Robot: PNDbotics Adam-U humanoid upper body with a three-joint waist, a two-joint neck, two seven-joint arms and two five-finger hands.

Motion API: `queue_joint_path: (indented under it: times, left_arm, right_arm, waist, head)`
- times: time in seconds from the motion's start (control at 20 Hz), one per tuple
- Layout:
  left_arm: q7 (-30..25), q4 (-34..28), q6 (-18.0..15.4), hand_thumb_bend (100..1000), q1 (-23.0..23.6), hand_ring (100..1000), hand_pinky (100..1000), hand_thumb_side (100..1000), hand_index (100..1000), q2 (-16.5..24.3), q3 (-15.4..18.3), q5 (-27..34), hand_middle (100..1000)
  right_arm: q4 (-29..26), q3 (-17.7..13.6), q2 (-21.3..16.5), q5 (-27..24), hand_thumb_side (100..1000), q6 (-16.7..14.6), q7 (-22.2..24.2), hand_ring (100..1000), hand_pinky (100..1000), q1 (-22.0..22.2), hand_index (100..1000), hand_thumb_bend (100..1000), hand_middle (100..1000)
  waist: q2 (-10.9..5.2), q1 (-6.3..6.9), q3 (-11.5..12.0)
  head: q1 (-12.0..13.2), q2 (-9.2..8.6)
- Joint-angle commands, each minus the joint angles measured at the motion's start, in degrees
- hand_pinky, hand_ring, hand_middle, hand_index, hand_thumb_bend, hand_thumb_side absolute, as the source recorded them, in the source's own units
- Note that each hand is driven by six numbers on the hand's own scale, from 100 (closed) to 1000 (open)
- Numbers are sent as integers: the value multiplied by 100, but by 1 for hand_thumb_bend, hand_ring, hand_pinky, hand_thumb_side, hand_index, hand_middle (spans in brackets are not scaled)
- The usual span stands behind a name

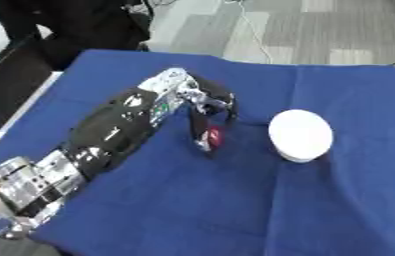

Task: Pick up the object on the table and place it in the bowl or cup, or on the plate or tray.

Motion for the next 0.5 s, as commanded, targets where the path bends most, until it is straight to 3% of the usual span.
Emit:
queue_joint_path:
  times: [0.05,0.35,0.5]
  left_arm:
    - [-71,-112,10,564,-127,200,100,331,527,100,7,23,354]
    - [-73,-102,11,517,-102,171,100,312,444,113,4,39,301]
    - [-84,-86,-7,575,-84,205,100,335,492,127,-17,16,349]
  right_arm:
    - [-84,-11,-50,3,865,11,9,432,352,-122,634,100,469]
    - [-84,-17,-57,7,866,4,9,432,352,-117,634,100,469]
    - [-84,-20,-57,7,866,4,4,433,352,-120,634,100,470]
  waist:
    - [-87,-23,16]
    - [-85,-28,25]
    - [-85,-26,24]
  head:
    - [37,-46]
    - [29,-40]
    - [27,-28]
